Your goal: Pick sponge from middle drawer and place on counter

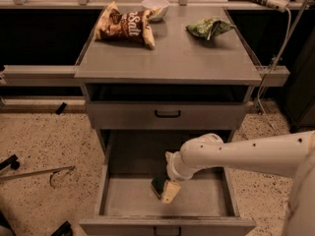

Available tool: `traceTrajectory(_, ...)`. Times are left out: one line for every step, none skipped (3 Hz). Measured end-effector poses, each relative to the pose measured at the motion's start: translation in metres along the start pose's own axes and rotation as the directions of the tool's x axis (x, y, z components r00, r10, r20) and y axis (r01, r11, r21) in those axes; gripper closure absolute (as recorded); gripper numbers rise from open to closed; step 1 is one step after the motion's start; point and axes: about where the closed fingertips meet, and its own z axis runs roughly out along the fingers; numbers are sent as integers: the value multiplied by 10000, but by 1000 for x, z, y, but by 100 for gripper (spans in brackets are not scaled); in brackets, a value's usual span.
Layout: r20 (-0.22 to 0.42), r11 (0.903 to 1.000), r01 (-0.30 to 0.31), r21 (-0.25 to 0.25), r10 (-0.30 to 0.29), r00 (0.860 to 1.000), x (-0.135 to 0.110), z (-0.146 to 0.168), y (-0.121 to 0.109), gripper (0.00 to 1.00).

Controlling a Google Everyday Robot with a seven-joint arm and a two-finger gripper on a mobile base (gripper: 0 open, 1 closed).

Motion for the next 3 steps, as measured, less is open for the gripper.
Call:
traceTrajectory(150, 9982, 58, -591, -50, 9999, 1, 36, 6, 0)
traceTrajectory(87, 9975, 25, -702, -19, 10000, 4, 44, 4, 0)
traceTrajectory(-160, 9949, -167, -999, 152, 9998, 15, 70, -2, 0)
